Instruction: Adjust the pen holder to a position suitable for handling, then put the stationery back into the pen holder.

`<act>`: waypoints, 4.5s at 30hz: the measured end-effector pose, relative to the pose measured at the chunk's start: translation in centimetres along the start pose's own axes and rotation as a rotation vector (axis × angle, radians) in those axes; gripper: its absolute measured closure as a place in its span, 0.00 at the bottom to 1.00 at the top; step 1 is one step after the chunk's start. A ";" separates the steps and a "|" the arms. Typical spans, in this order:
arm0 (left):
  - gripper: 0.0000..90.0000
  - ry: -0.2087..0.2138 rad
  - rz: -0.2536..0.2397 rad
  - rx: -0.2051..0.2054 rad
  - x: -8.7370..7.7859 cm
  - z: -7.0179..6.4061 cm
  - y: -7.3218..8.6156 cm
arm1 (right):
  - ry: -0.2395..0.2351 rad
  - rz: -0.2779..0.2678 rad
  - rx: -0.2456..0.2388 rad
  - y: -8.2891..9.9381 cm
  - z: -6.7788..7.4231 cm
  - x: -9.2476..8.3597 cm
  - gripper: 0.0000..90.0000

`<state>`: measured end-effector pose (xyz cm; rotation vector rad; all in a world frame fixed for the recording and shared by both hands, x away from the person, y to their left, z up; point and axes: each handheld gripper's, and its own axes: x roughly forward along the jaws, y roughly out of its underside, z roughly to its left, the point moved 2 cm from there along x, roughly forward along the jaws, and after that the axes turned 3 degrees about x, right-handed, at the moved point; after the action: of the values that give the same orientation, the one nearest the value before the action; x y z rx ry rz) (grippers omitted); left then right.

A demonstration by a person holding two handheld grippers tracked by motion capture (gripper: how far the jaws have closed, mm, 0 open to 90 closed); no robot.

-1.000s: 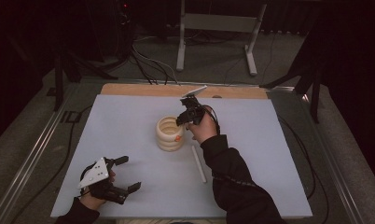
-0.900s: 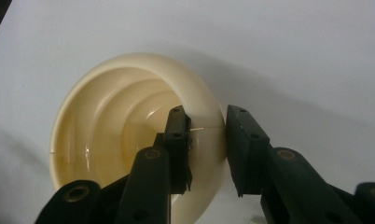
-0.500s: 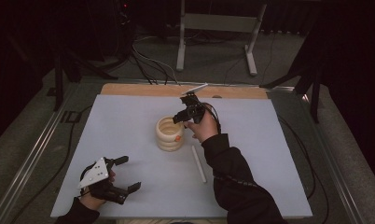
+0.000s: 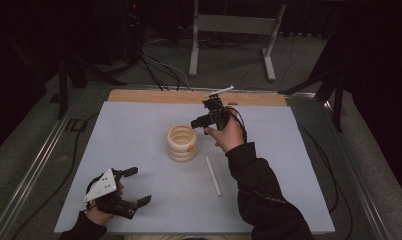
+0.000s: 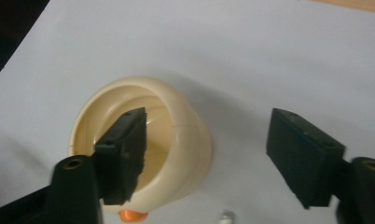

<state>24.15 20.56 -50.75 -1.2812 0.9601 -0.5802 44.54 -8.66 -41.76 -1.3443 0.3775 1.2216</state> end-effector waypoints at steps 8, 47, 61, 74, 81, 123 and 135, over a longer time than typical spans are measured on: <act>0.00 0.002 0.000 0.001 -0.1 0.0 0.0 | 0.006 -0.002 -0.033 0.7 -0.6 -1.3 0.17; 0.00 0.014 -0.008 -0.001 0.3 0.3 0.0 | 0.067 0.047 -0.106 8.4 -1.6 -1.2 0.01; 0.00 0.024 -0.007 0.008 0.6 0.2 -0.2 | 0.077 0.125 -0.073 10.5 0.2 0.0 0.06; 0.00 0.043 -0.003 0.020 1.2 0.2 -0.3 | 0.146 0.219 -0.072 11.9 0.8 1.3 0.47; 0.00 0.036 -0.005 0.017 1.0 0.1 -0.3 | 0.185 0.249 -0.047 12.1 0.6 2.0 0.66; 0.00 0.035 -0.004 0.012 1.0 0.3 -0.3 | 0.232 0.332 -0.084 11.9 0.2 3.9 0.87; 0.00 0.035 -0.002 0.013 1.0 0.2 -0.3 | 0.163 0.245 -0.071 10.9 -0.4 1.4 0.87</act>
<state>24.88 19.79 -50.73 -1.2642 0.9825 -0.6112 36.30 -10.88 -48.74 -1.4967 0.6341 1.3394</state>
